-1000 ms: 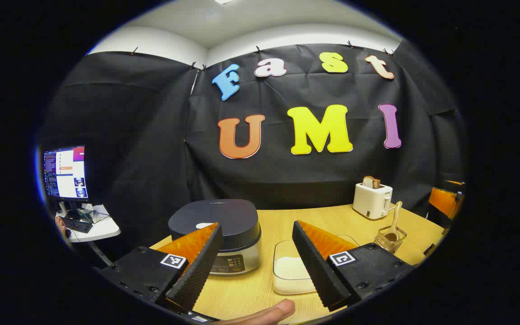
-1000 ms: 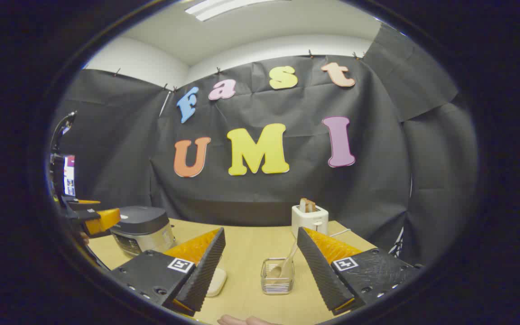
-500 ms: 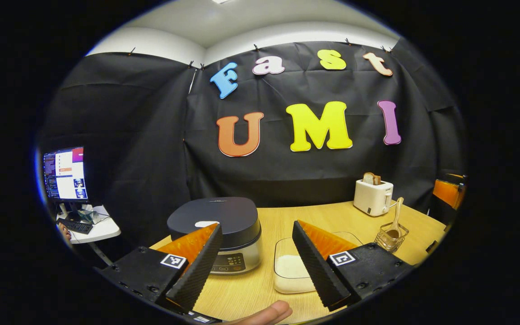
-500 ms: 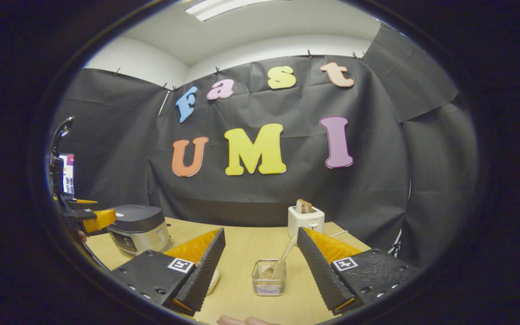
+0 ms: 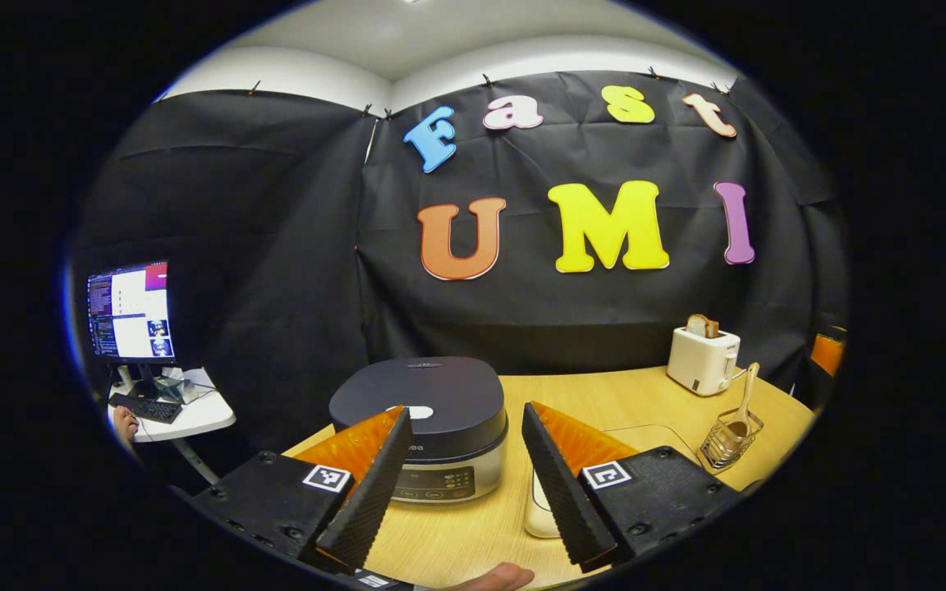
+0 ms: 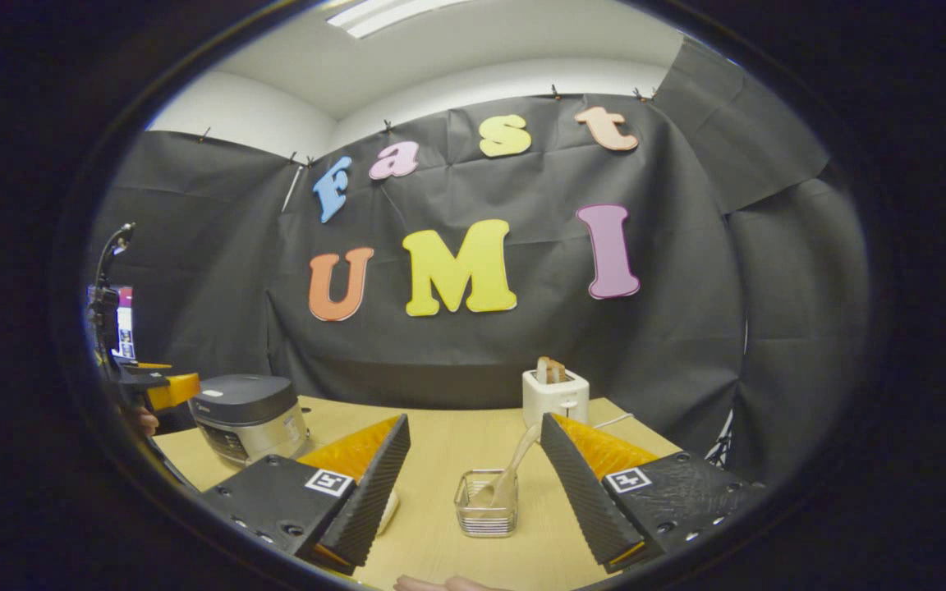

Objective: Close the left gripper, press the button to open the rice cooker; take a wooden spoon from the chopstick holder with the right hand, scoop a spoonful of rice and pour it into the rice cooker, then put the wooden spoon back into the chopstick holder.

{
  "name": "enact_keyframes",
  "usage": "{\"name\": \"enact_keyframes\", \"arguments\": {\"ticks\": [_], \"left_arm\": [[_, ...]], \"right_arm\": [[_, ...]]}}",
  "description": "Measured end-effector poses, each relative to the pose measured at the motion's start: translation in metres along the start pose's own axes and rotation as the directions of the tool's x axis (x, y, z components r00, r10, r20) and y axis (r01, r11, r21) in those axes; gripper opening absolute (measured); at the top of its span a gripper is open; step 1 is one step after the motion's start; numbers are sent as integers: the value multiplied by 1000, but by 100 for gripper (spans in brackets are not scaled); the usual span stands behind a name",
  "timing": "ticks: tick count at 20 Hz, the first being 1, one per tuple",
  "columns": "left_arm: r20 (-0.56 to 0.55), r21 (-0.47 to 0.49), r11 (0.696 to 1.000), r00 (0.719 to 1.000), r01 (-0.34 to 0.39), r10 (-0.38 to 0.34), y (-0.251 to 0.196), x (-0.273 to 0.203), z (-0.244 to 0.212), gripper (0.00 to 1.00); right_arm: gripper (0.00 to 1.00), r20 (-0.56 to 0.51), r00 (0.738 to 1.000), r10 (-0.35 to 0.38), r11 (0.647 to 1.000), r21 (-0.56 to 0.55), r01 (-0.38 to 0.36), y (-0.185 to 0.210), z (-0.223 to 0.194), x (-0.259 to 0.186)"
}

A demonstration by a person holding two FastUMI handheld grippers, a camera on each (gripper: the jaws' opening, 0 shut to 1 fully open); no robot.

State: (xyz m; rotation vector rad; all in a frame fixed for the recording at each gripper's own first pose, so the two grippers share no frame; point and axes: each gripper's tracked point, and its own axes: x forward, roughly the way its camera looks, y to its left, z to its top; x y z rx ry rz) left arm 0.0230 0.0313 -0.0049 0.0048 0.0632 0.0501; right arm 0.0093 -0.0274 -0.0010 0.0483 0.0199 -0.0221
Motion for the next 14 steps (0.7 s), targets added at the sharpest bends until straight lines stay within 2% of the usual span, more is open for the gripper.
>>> {"name": "enact_keyframes", "arguments": {"ticks": [1, 4, 5, 6, 7, 8, 9, 10, 11, 14], "left_arm": [[-19, -9, 1000, 1000, 11, -11, 3, 7, 2, 84], [-81, -30, 1000, 997, 9, -11, 19, 24, 4, 58], [-95, -23, 1000, 995, 1, -3, 26, 29, 6, 52], [-109, -15, 1000, 994, -9, 8, 32, 35, 6, 43], [-129, -8, 1000, 991, -17, 16, 36, 40, 5, 39], [-145, -7, 1000, 989, -24, 23, 40, 46, 4, 27], [-172, -12, 999, 985, -31, 28, 42, 52, 0, 19], [-192, -14, 999, 981, -33, 29, 44, 58, -3, 7], [-212, -14, 1000, 977, -25, 21, 43, 64, -7, 4], [-270, -11, 1000, 963, -17, 14, 45, 80, -21, 3]], "right_arm": [[95, 0, 1000, 0, 1000, 0, 0, 0, 1, 0], [91, 18, 1000, 17, 1000, 6, -18, 2, 5, -1], [95, 25, 999, 27, 1000, 9, -27, 4, 8, -2], [91, 33, 999, 32, 999, 10, -32, 4, 9, -3], [91, 41, 999, 34, 999, 6, -34, 4, 11, -4], [95, 46, 998, 35, 999, 2, -35, 5, 11, -5], [91, 51, 998, 36, 999, 0, -36, 5, 13, -6], [91, 51, 998, 38, 999, -1, -38, 5, 12, -6], [95, 47, 998, 40, 999, -1, -40, 6, 11, -6], [95, 28, 999, 41, 999, 1, -41, 6, 6, -2]]}}
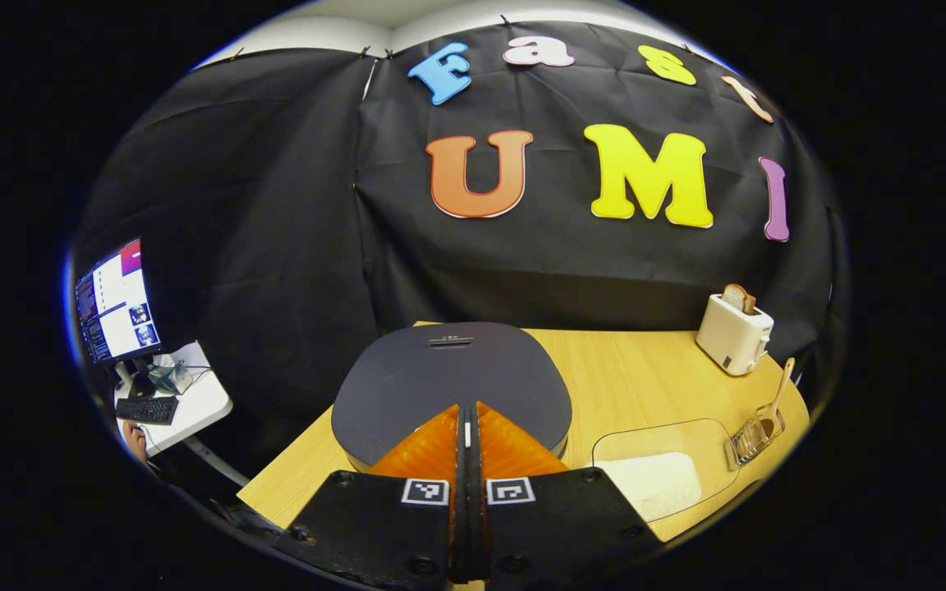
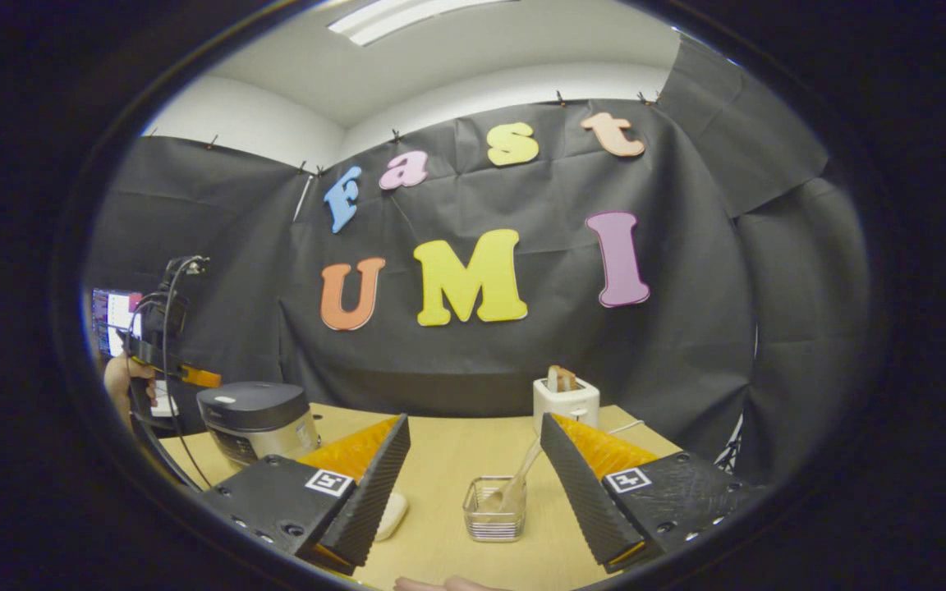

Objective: Close the left gripper, press the button to open the rice cooker; take a wooden spoon from the chopstick holder with the right hand, scoop a spoonful of rice and pour it into the rice cooker, then put the wooden spoon back into the chopstick holder.

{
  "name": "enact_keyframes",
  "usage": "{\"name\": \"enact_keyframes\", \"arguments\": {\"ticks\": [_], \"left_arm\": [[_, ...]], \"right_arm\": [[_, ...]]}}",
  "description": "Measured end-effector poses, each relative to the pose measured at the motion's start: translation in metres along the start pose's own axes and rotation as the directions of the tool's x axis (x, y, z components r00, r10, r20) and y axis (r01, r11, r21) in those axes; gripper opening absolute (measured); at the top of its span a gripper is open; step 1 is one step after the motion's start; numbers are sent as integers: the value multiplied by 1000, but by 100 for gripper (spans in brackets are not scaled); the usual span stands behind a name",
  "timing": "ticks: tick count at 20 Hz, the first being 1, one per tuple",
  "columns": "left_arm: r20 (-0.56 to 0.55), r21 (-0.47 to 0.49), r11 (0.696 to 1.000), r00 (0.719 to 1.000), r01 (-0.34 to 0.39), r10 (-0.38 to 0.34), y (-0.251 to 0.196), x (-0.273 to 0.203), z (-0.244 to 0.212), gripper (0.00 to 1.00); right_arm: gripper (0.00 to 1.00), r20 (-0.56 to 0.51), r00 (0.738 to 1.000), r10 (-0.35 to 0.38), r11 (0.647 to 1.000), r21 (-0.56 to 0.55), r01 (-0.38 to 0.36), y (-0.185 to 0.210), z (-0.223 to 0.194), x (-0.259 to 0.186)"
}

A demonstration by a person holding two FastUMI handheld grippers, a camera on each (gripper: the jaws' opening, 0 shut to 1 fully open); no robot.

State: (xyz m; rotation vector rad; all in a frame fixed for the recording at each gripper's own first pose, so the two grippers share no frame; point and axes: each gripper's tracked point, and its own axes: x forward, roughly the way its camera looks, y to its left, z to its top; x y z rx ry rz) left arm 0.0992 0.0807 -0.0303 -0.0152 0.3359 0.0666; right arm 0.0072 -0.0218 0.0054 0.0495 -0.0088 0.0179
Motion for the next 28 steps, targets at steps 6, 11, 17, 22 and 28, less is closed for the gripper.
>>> {"name": "enact_keyframes", "arguments": {"ticks": [6, 11, 17, 22, 28], "left_arm": [[-60, -35, 999, 998, 0, -2, 8, 18, -19, 3], [-75, 47, 998, 997, 29, -25, 6, 19, -22, 3], [-64, -43, 998, 997, 41, -43, 7, 20, -25, 3], [-34, -32, 999, 999, 30, -31, 9, 20, -21, 3], [137, -10, 1000, 990, -16, 17, 12, 18, 29, 3]], "right_arm": [[95, -6, 1000, 19, 1000, 12, -19, 2, -2, 3], [95, -34, 999, 20, 999, 26, -19, 2, -9, 6], [100, -38, 999, 21, 1000, 7, -21, 9, -12, 7], [91, -56, 998, 13, 1000, -12, -14, 10, -21, 10], [95, -63, 998, -4, 1000, -25, 2, 7, -23, 13]]}}
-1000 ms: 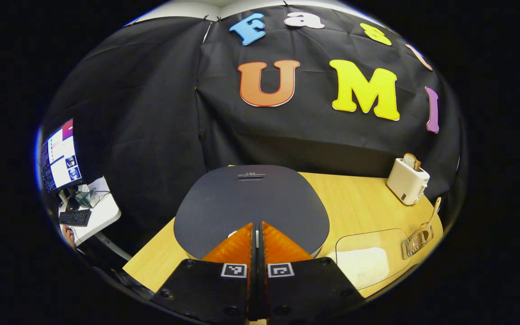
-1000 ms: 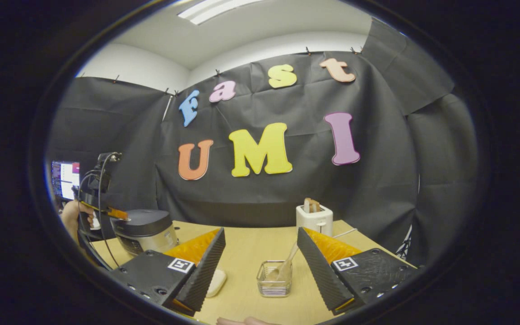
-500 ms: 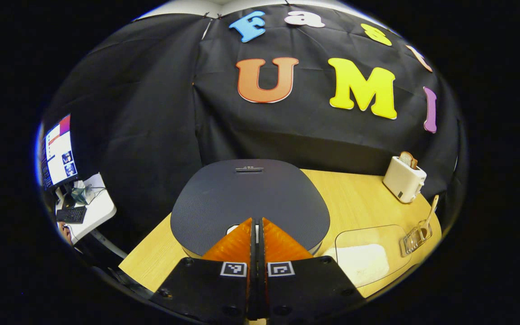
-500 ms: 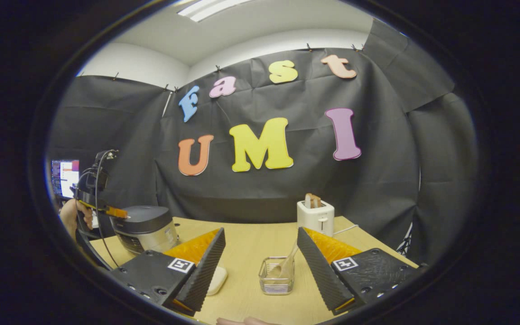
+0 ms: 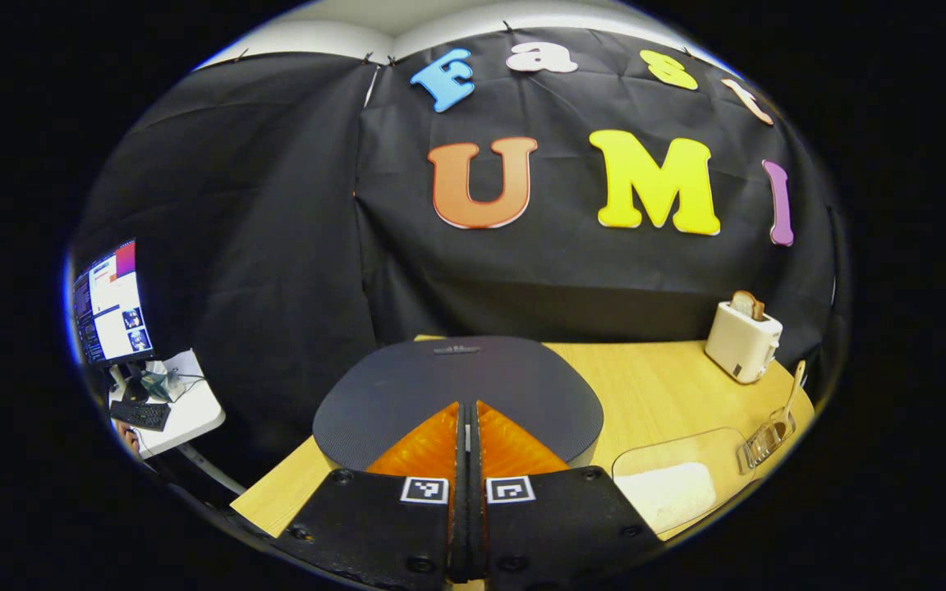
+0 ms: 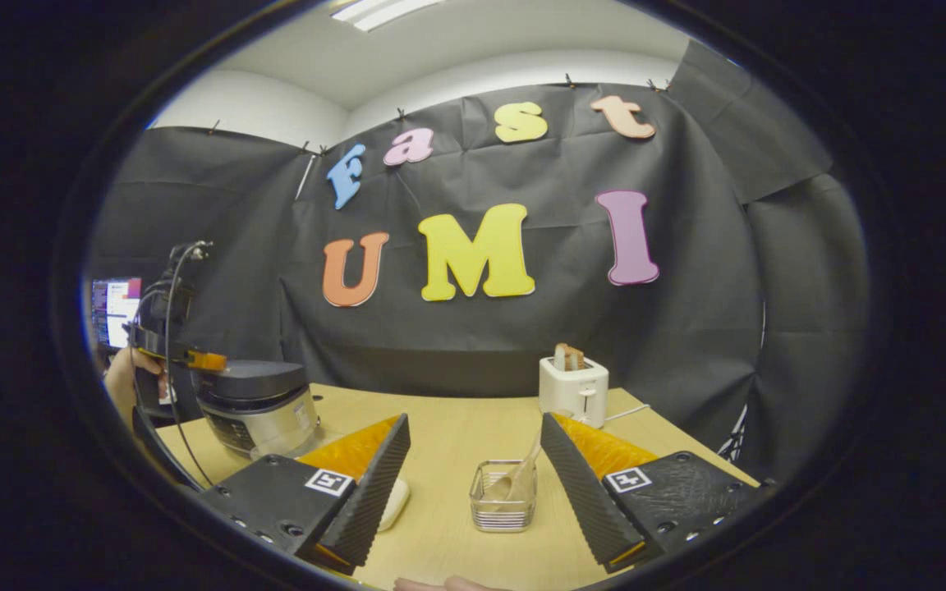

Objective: Close the left gripper, press the button to open the rice cooker; take a wooden spoon from the chopstick holder with the right hand, scoop a spoonful of rice and pour it into the rice cooker, then put the wooden spoon back into the chopstick holder.

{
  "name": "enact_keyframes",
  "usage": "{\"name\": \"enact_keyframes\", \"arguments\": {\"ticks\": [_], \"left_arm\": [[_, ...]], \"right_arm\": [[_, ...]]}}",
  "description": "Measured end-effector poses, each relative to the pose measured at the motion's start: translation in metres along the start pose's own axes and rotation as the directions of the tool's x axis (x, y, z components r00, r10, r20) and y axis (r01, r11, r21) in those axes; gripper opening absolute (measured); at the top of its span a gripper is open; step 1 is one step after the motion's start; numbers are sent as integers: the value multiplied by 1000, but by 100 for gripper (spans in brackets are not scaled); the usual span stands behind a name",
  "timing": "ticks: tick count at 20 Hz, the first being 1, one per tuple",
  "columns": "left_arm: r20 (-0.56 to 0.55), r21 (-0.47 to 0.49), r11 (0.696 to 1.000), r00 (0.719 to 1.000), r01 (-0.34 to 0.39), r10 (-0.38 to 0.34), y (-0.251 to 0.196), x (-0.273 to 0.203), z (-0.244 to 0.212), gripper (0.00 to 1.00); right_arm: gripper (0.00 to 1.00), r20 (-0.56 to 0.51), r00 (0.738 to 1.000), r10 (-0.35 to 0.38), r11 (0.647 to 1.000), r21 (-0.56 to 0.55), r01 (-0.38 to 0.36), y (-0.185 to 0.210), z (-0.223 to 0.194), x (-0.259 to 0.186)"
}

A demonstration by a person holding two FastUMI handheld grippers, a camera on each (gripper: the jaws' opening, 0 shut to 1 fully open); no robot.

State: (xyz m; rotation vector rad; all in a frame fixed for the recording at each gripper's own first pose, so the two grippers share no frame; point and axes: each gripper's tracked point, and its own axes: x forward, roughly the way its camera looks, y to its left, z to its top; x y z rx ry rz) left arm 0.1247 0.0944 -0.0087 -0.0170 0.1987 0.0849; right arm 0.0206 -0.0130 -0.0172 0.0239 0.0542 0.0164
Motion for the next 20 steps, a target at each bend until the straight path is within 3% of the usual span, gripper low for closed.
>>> {"name": "enact_keyframes", "arguments": {"ticks": [3, 4, 6, 7, 9, 10, 15, 16, 17, 18, 19, 20], "left_arm": [[78, -6, 1000, 997, -3, 4, -4, -5, 36, 5], [114, 0, 1000, 993, -18, 18, -1, -8, 50, 30], [200, 20, 999, 979, -44, 40, -1, -17, 79, 70], [224, 34, 999, 974, -26, 18, -7, -20, 89, 69], [247, 40, 999, 969, -20, 10, -15, -31, 96, 81], [255, 36, 999, 967, -24, 14, -15, -34, 98, 95], [289, 11, 999, 957, -34, 30, -15, -64, 98, 99], [282, 17, 999, 959, -31, 25, -16, -72, 92, 99], [292, 29, 999, 956, -21, 12, -19, -80, 88, 95], [306, 38, 999, 952, -18, 5, -22, -87, 85, 99], [307, 48, 999, 952, -13, -3, -25, -94, 78, 96], [310, 58, 998, 951, -3, -15, -30, -103, 70, 99]], "right_arm": [[95, 7, 1000, -15, 1000, 3, 15, -6, 1, 0], [95, 6, 1000, -18, 1000, 8, 18, -8, 1, 1], [95, 3, 1000, -25, 1000, 19, 25, -12, 0, 2], [95, 2, 1000, -28, 999, 24, 28, -14, 1, 3], [91, -1, 999, -37, 999, 32, 37, -17, 0, 5], [91, -4, 999, -41, 999, 36, 41, -18, -1, 7], [96, -36, 998, -60, 997, 39, 61, -26, -13, 18], [91, -45, 996, -72, 996, 42, 74, -30, -16, 21], [91, -58, 995, -82, 995, 46, 85, -34, -20, 25], [95, -76, 993, -92, 994, 52, 96, -36, -26, 28], [95, -93, 991, -99, 993, 59, 105, -39, -31, 31], [95, -109, 989, -102, 992, 65, 109, -39, -36, 34]]}}
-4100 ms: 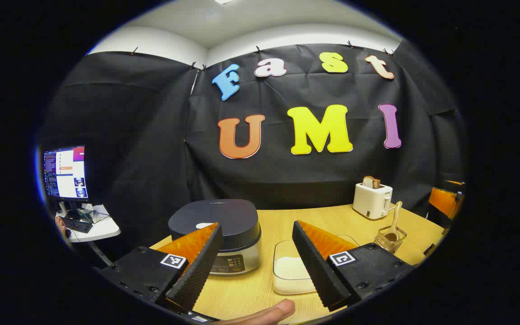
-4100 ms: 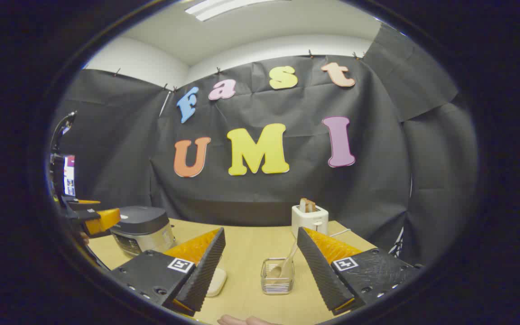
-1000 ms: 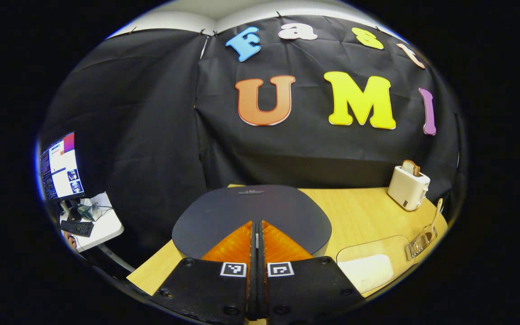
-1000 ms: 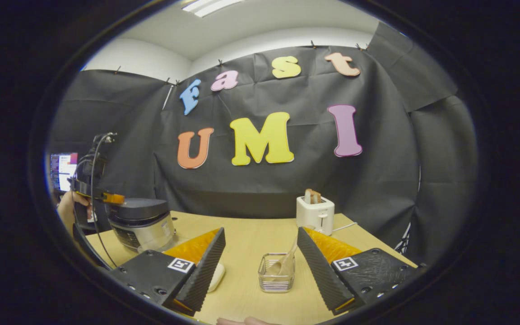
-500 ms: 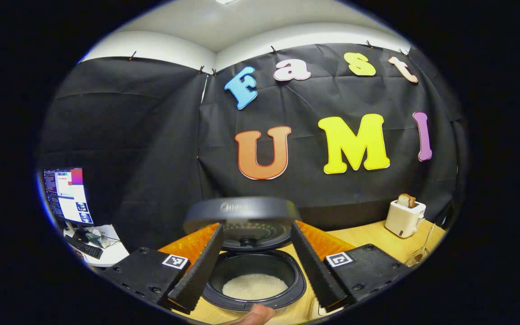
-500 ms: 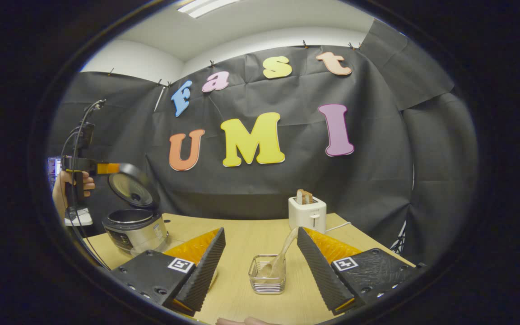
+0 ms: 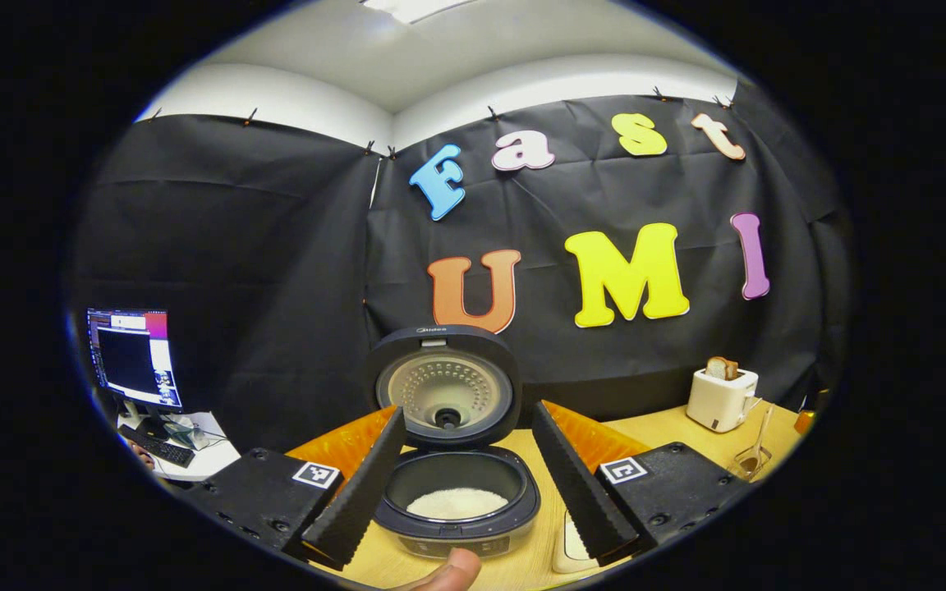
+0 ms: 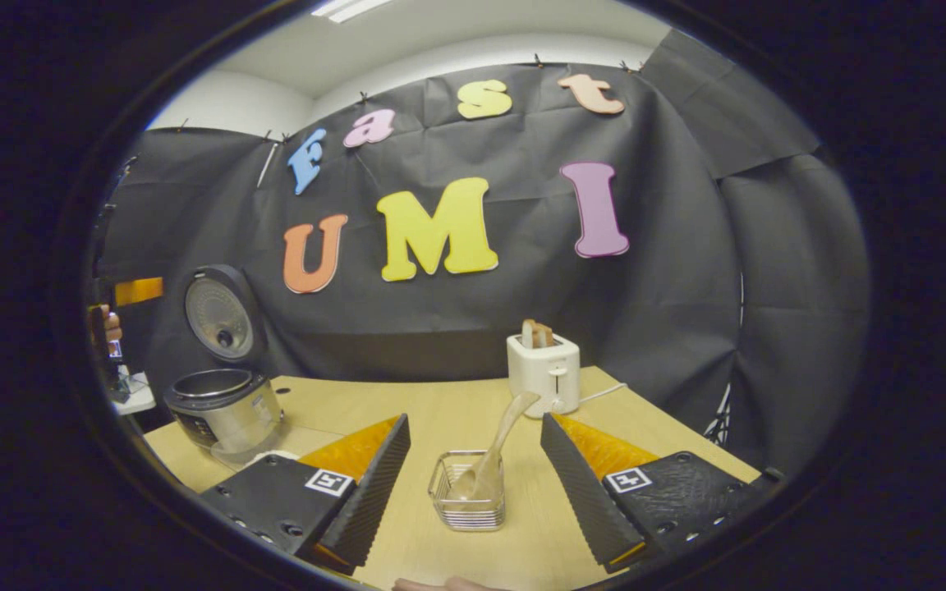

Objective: Close the left gripper, press the button to open the rice cooker; take a wooden spoon from the chopstick holder with the right hand, scoop a spoonful of rice and pour it into the rice cooker, then put the wooden spoon back into the chopstick holder.

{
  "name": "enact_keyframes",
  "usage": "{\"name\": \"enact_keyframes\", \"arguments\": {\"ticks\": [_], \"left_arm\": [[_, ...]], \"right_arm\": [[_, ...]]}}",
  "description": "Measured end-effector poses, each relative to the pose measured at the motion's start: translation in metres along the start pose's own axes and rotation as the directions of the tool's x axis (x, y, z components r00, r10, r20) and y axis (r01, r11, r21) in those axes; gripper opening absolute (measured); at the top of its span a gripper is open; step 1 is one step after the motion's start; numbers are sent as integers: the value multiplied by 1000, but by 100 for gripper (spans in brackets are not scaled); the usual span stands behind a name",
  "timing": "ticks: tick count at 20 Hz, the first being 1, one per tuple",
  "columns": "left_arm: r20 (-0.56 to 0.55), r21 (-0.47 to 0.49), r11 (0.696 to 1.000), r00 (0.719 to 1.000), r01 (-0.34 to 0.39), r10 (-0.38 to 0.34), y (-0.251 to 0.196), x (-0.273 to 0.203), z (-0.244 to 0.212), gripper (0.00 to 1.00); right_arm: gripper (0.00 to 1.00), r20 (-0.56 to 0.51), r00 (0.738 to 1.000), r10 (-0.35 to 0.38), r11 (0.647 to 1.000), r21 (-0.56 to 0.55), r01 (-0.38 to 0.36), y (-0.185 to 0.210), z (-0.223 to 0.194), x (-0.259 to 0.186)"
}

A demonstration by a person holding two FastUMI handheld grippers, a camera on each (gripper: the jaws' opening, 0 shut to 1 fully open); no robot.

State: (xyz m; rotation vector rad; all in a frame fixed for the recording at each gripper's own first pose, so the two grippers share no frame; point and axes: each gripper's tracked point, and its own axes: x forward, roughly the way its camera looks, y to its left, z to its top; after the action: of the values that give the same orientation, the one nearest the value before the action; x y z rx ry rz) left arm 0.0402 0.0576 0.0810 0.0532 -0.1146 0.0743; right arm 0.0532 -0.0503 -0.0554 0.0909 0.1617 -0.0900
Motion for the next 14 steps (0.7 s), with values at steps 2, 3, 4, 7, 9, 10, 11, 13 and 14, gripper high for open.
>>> {"name": "enact_keyframes", "arguments": {"ticks": [2, 3, 4, 7, 9, 10, 11, 13, 14], "left_arm": [[-9, -2, 1000, 1000, 21, -21, -10, -19, -9, 99], [-19, -9, 999, 999, 34, -34, -15, -28, -14, 99], [-27, -18, 999, 999, 42, -42, -17, -37, -20, 99], [-20, -10, 999, 999, 32, -32, -19, -54, -26, 99], [-29, -4, 1000, 999, 26, -26, -20, -62, -36, 99], [-27, -1, 1000, 999, 28, -28, -22, -65, -38, 99], [-21, -2, 999, 999, 32, -32, -24, -67, -39, 95], [-16, -6, 999, 999, 51, -51, -27, -69, -44, 99], [-24, 0, 998, 998, 66, -66, -31, -69, -47, 99]], "right_arm": [[96, -22, 1000, 4, 1000, 0, -4, 3, -7, 5], [92, -29, 1000, 3, 1000, 0, -3, 3, -9, 9], [92, -38, 999, 2, 1000, 0, -2, 2, -14, 14], [96, -74, 997, 21, 1000, -19, -23, 6, -30, 28], [96, -113, 993, 31, 999, -18, -33, 2, -43, 36], [96, -122, 992, 31, 999, -5, -32, -2, -45, 41], [96, -126, 991, 31, 1000, 8, -30, -7, -45, 45], [91, -137, 990, 28, 999, 31, -24, -15, -45, 54], [91, -143, 989, 24, 999, 41, -19, -18, -47, 57]]}}
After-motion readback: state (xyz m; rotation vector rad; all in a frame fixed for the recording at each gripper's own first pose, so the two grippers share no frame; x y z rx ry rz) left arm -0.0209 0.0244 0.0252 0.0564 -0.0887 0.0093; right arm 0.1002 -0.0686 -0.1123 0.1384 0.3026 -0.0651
